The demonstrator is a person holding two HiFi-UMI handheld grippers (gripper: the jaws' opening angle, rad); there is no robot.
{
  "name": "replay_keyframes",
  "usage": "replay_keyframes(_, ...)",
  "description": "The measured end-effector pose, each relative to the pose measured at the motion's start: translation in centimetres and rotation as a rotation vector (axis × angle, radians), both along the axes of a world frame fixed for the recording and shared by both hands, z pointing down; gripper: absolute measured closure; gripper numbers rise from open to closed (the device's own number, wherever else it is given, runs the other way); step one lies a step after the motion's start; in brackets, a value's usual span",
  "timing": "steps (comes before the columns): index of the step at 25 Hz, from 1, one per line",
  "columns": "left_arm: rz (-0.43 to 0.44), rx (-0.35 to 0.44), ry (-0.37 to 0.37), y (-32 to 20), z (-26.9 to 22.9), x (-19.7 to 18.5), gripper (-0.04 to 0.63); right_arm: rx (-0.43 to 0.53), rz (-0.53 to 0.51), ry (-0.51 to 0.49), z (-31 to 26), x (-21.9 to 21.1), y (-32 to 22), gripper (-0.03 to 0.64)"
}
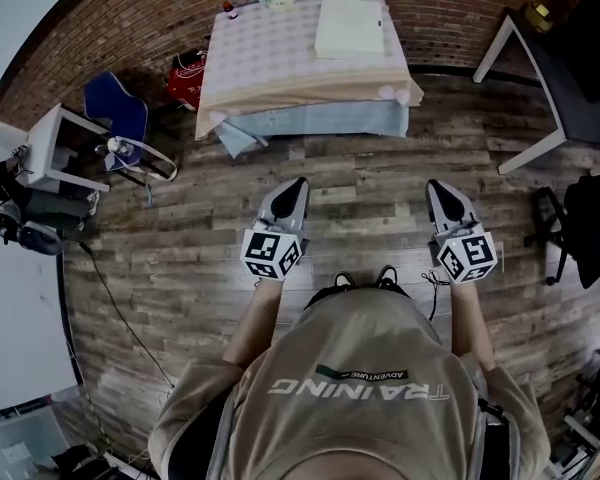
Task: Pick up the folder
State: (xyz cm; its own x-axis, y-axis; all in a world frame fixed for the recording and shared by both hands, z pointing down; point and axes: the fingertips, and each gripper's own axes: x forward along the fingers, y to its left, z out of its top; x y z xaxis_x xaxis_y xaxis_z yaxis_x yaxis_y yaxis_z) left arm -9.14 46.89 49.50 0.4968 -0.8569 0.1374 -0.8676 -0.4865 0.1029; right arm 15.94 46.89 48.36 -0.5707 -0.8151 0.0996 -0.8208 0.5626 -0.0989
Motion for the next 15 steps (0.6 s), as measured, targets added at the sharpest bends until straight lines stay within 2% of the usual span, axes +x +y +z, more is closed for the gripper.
replay_keyframes(5,0.067,-0.016,0.013,-1.2,1.4,-0.2,0.589,-0.012,0.022,0.061,0.6,-1.0,-0.2,0.605)
replay_keyframes(8,0.086,-0.039,0.052,-1.9,2.3,0.4,0.589,-0.024,0.020,0.069,1.0,-1.5,-0.3,0.606)
replay_keyframes(12,0.081,-0.070,0.151,-3.6,2.5,0.9,0.589,-0.035,0.004,0.078,1.5,-2.1,-2.0,0.604)
replay_keyframes(15,0.056,-0.074,0.164,-5.0,3.0,1.3,0.589,-0.029,-0.030,0.074,1.9,-2.3,-3.7,0.605)
